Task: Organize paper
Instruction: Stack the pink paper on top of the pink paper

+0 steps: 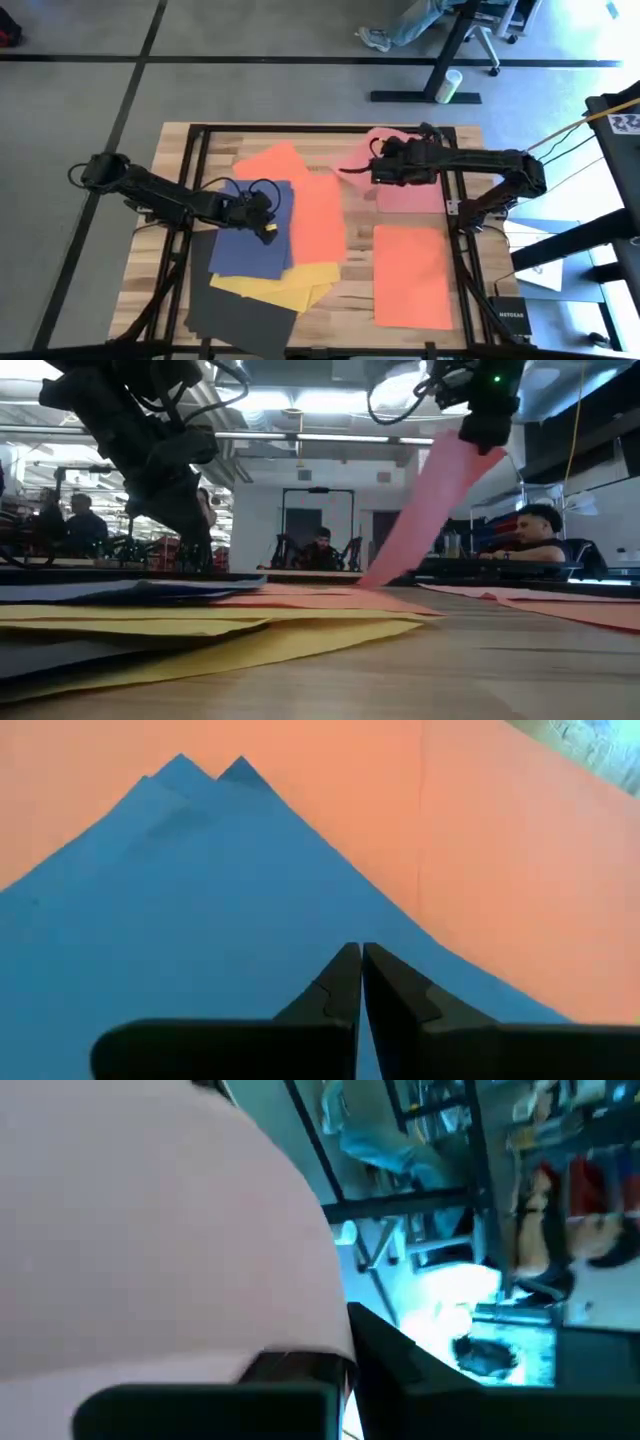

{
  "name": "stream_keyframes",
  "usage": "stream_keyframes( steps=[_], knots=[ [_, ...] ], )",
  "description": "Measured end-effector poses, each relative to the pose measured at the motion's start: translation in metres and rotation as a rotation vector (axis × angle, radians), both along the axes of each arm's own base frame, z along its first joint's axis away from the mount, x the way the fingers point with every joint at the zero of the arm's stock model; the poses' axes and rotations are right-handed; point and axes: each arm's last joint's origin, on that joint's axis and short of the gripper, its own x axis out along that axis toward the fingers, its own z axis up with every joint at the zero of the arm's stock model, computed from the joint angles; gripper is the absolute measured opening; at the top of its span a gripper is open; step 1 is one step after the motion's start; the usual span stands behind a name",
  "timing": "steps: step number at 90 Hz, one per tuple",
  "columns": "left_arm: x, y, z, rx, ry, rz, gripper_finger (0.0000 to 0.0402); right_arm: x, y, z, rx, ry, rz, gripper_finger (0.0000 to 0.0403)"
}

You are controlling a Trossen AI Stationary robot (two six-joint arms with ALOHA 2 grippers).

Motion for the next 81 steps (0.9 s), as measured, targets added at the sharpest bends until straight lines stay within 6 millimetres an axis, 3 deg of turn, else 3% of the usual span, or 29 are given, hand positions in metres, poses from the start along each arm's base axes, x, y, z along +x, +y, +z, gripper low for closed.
stream_keyframes(
  steps=[52,81],
  knots=[
    [0.0,-0.005,-0.001,-0.019,-0.006,0.003,0.0,-0.038,-0.025,-0.042,0.256,0.034,-0.288,0.0],
    [0.0,-0.005,-0.001,-0.021,-0.007,0.005,0.0,-0.053,-0.02,-0.056,0.397,0.047,-0.349,0.0]
  ],
)
